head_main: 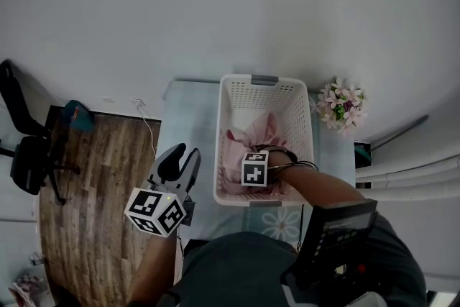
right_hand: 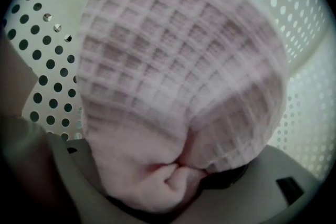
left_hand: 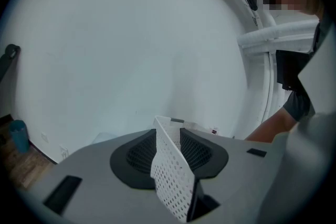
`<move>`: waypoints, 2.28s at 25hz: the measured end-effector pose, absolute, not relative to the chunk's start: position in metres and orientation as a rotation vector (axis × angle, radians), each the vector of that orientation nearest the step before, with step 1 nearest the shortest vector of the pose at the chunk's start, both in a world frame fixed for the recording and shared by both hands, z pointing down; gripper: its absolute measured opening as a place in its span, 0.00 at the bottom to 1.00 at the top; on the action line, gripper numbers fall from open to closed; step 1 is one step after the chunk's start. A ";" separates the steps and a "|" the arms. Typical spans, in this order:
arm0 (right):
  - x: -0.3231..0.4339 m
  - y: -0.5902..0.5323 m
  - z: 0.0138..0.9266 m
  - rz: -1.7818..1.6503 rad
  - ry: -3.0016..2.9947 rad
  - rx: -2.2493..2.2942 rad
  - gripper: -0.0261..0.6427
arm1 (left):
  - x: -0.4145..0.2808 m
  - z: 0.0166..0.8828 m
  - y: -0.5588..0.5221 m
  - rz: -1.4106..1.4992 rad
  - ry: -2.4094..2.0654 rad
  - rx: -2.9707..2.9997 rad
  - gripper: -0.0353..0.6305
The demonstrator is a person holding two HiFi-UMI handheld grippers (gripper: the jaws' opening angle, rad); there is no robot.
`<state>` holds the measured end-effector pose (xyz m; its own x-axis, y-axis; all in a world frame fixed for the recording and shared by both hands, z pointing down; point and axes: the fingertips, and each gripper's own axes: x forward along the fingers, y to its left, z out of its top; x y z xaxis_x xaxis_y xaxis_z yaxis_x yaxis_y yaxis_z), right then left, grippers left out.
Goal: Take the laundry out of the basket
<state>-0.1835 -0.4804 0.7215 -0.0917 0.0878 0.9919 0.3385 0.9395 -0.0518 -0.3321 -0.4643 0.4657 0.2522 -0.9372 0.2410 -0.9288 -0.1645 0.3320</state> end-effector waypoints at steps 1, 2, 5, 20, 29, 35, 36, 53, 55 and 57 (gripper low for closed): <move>-0.183 -0.480 0.721 -0.219 -1.659 -0.326 0.59 | -0.331 0.463 -0.462 -0.030 -1.704 2.125 0.27; -0.182 -0.480 0.721 -0.221 -1.658 -0.323 0.58 | -0.331 0.461 -0.460 -0.033 -1.707 2.130 0.25; -0.181 -0.481 0.716 -0.207 -1.668 -0.304 0.54 | -0.325 0.449 -0.452 -0.051 -1.706 2.170 0.18; -0.199 -0.504 0.614 -0.225 -1.962 -0.057 0.50 | -0.311 0.409 -0.415 -0.074 -1.784 2.230 0.08; -0.184 -0.504 0.507 -0.187 -2.290 0.177 0.50 | -0.280 0.381 -0.393 -0.127 -1.829 2.249 0.07; -0.155 -0.484 0.451 -0.229 -2.463 0.286 0.50 | -0.244 0.371 -0.366 -0.107 -1.880 2.249 0.07; -0.147 -0.479 0.443 -0.235 -2.490 0.305 0.50 | -0.235 0.372 -0.358 -0.099 -1.887 2.250 0.07; -0.091 -0.418 0.319 -0.152 -2.821 0.607 0.50 | -0.195 0.347 -0.289 -0.097 -1.851 2.293 0.07; -0.086 -0.415 0.311 -0.144 -2.827 0.647 0.50 | -0.196 0.345 -0.291 -0.081 -1.837 2.317 0.07; -0.081 -0.412 0.303 -0.123 -2.831 0.695 0.50 | -0.198 0.342 -0.291 -0.065 -1.820 2.342 0.07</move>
<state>-0.0814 -0.4120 0.3031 -0.8630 -0.4659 0.1951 -0.4472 0.8844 0.1337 -0.1979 -0.2914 0.3416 0.2518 -0.9651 0.0723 -0.9574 -0.2375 0.1642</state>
